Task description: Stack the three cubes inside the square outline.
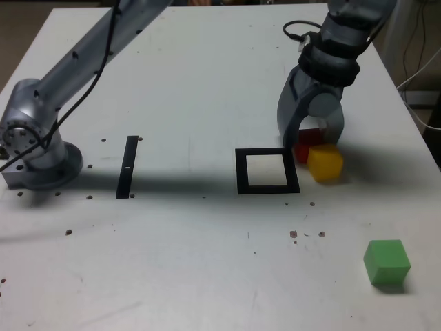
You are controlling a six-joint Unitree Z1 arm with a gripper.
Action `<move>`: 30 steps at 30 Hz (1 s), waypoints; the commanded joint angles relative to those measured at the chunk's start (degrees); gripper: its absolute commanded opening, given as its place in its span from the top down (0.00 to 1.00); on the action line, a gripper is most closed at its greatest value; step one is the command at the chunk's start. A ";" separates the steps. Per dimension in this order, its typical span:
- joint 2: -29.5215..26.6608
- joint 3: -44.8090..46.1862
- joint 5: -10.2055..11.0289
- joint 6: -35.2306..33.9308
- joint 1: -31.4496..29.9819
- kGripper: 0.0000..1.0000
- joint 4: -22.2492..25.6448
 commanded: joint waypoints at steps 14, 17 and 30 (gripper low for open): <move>-2.47 2.06 0.27 0.50 0.02 0.70 1.52; -4.65 4.58 0.65 1.06 0.02 0.70 1.62; -13.69 22.54 1.59 2.85 -0.10 0.70 -6.94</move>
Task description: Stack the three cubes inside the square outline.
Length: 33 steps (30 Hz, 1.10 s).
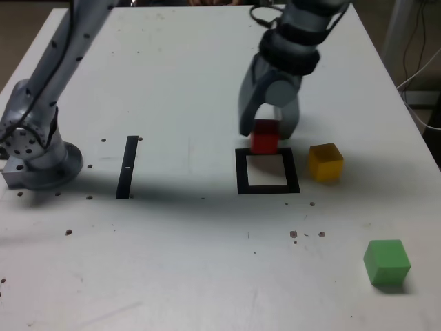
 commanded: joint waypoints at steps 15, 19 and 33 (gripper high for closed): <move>-7.75 12.78 -1.51 -0.05 -3.21 0.70 -10.84; -7.55 13.68 -2.01 -0.29 -4.05 0.70 -12.48; -6.00 14.02 -2.96 -0.46 -4.71 0.70 -14.71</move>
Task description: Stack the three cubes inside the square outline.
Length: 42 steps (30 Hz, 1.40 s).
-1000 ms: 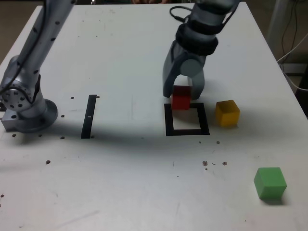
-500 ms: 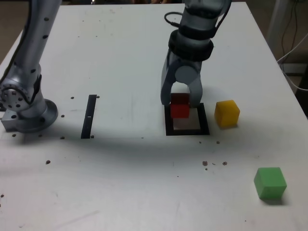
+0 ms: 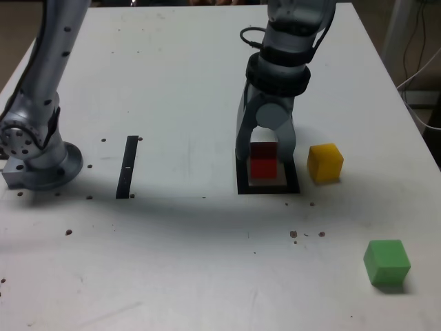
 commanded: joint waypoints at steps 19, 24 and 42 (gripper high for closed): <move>1.23 1.16 0.21 0.65 0.45 0.02 -1.50; 1.02 1.49 0.21 0.66 0.55 0.01 -1.49; -4.07 -0.15 4.87 -0.49 1.76 0.01 2.92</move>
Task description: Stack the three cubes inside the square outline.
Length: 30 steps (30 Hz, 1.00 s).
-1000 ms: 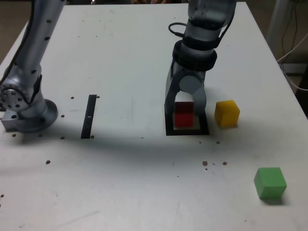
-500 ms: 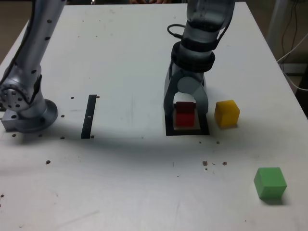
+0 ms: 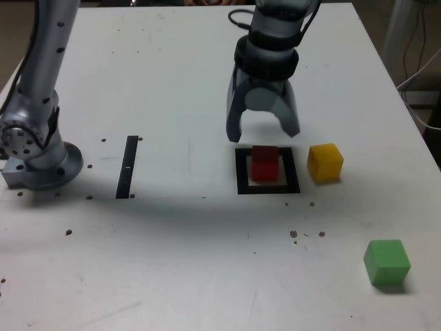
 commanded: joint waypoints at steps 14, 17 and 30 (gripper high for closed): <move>3.44 -18.45 1.30 0.32 -0.60 0.01 11.11; 5.37 -22.06 -0.22 0.32 -1.08 0.01 12.60; 11.92 -31.14 -3.38 -0.58 -3.38 0.00 15.27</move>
